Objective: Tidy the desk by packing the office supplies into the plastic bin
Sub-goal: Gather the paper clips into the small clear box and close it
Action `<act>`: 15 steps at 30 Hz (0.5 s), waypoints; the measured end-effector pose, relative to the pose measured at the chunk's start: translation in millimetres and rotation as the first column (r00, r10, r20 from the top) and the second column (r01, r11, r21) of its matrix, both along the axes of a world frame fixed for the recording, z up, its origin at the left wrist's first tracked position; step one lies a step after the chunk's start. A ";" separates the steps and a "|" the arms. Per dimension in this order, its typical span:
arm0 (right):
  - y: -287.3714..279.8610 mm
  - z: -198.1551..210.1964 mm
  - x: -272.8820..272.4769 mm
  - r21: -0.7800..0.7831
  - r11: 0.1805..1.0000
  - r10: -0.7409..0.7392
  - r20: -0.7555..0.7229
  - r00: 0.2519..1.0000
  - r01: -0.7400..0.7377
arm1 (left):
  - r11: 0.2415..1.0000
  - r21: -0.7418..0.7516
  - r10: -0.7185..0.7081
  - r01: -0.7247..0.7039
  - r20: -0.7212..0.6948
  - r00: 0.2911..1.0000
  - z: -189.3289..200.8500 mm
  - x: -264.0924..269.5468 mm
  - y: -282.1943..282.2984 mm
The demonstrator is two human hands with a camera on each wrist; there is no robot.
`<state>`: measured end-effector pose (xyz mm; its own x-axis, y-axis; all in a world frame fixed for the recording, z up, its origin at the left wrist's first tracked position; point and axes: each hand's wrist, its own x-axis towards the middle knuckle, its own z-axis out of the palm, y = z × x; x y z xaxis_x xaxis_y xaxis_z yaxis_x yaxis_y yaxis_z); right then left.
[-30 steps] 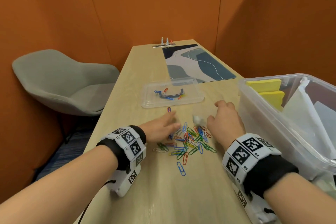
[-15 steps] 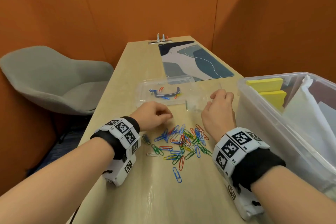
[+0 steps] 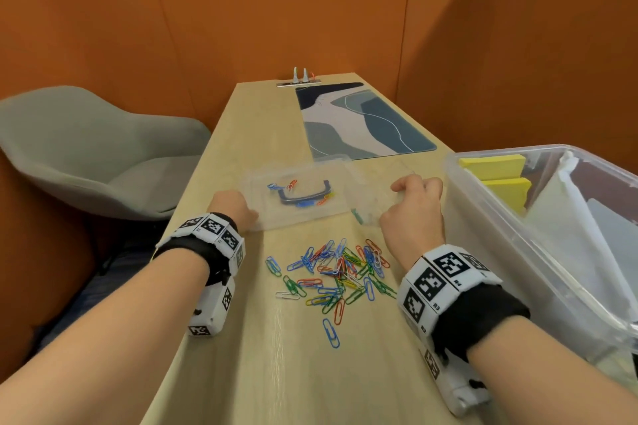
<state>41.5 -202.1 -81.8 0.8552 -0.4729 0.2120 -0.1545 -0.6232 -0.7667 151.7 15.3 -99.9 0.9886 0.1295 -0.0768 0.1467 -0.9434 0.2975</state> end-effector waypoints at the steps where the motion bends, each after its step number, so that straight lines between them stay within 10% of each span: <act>1: 0.2 -0.4 -0.8 -0.006 1.000 -0.009 0.010 1.000 0.009 | 0.999 -0.021 0.045 -0.045 -0.020 0.999 -1.0 -4.8 4.4; 13: -0.8 -0.1 -15.7 0.004 0.999 -0.037 -0.015 0.999 0.037 | 0.783 -0.557 0.290 -0.277 -0.068 0.955 10.9 -44.3 53.3; 15: -1.2 -0.2 -18.0 0.010 0.999 -0.043 0.013 0.999 0.043 | 0.654 -0.723 0.312 -0.224 -0.012 0.950 21.7 -48.8 52.1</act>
<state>23.5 -203.3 -82.0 0.8314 -0.5110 0.2183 -0.1710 -0.6090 -0.7745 103.0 67.4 -78.2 0.9269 0.3403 -0.1581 0.2853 -0.3656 0.8860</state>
